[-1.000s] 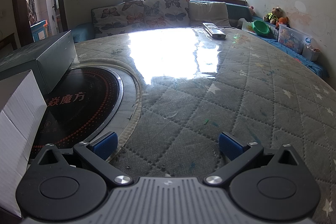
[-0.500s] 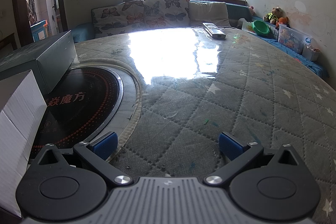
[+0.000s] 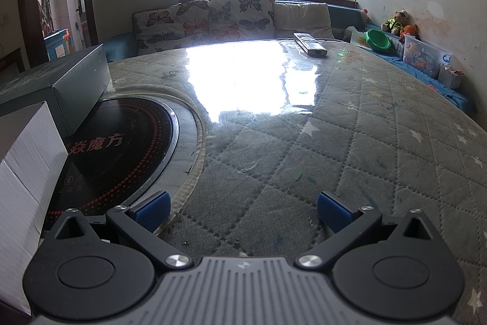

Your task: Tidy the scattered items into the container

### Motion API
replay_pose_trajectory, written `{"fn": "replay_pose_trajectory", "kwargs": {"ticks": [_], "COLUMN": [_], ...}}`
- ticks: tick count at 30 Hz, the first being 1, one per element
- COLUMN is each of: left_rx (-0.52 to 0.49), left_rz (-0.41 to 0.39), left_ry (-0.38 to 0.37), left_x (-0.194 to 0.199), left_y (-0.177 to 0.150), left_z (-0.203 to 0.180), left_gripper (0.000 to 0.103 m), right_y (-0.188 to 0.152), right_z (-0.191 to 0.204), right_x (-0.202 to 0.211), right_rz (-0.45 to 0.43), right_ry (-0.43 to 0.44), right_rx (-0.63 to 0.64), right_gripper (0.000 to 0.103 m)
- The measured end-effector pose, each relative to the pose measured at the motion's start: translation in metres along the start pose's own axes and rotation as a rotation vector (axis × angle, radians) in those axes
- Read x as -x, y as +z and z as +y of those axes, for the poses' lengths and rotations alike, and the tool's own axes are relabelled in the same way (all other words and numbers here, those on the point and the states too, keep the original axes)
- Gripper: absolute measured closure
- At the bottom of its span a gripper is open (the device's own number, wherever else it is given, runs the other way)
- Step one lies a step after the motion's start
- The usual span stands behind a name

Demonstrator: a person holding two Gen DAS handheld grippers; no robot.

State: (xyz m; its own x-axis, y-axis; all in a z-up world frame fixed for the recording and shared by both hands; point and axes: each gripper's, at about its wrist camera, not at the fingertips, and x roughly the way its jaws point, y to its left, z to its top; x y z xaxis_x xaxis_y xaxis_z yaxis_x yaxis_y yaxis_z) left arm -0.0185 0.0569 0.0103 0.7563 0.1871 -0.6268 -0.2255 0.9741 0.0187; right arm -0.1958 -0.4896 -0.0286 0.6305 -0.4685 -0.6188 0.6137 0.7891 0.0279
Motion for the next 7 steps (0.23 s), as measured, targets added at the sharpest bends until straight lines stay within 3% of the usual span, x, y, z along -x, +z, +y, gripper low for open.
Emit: {"fn": "replay_pose_trajectory", "kwargs": {"ticks": [7], "left_rx": [0.001], "left_rz": [0.0], "left_ry": [0.0], "left_x": [-0.0006], "left_y": [0.0006], "left_z": [-0.0006], "left_gripper": [0.0], "right_y": [0.0], "right_z": [0.0], "right_x": [0.0], "right_rz": [0.0], "right_ry": [-0.001], "right_rx": [0.0], "right_gripper": [0.0]}}
